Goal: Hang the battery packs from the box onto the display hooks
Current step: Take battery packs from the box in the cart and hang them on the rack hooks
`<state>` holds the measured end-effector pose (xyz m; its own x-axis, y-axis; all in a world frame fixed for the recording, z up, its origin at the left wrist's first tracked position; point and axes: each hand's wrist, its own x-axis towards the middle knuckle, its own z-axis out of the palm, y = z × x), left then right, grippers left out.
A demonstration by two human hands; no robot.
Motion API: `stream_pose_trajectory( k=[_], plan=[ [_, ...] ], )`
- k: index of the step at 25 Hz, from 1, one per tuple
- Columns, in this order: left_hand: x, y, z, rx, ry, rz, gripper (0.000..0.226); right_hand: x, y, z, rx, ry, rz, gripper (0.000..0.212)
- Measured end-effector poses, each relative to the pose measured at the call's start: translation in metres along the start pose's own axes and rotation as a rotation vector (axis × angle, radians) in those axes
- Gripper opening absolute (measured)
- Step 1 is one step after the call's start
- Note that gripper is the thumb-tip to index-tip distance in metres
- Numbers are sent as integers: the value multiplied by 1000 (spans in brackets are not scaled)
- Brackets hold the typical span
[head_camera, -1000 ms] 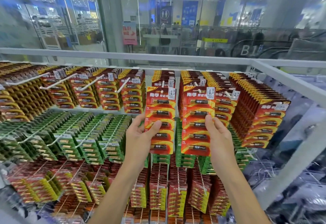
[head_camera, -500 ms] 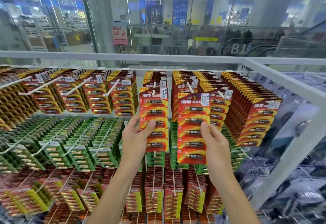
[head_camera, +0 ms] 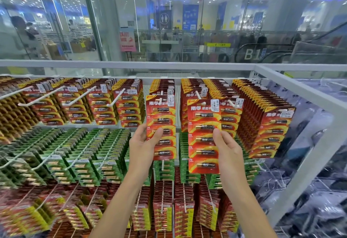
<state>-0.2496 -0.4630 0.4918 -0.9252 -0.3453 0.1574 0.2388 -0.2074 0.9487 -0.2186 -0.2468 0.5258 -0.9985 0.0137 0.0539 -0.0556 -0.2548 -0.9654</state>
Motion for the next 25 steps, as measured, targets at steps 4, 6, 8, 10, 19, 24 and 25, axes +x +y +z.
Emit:
stream_pose_trajectory(
  k=[4, 6, 8, 10, 19, 24, 25],
  plan=[
    [10, -5, 2, -11, -16, 1, 91, 16, 3, 2, -46, 12, 4, 23],
    [16, -7, 3, 7, -2, 10, 90, 29, 6, 7, -86, 22, -2, 38],
    [21, -9, 4, 23, 17, 9, 92, 42, 7, 14, -121, 20, -13, 45],
    [25, -8, 6, 9, 30, 1, 96, 56, 8, 16, -134, 62, -13, 30],
    [51, -10, 9, 19, 21, -55, 78, 93, 19, 31, -135, 106, -6, 34],
    [61, -22, 7, 58, -9, -46, 88, 97, 33, 38, -145, 168, -2, 44],
    [62, -24, 6, 68, 0, -50, 89, 98, 35, 38, -142, 186, -5, 46]
  ],
)
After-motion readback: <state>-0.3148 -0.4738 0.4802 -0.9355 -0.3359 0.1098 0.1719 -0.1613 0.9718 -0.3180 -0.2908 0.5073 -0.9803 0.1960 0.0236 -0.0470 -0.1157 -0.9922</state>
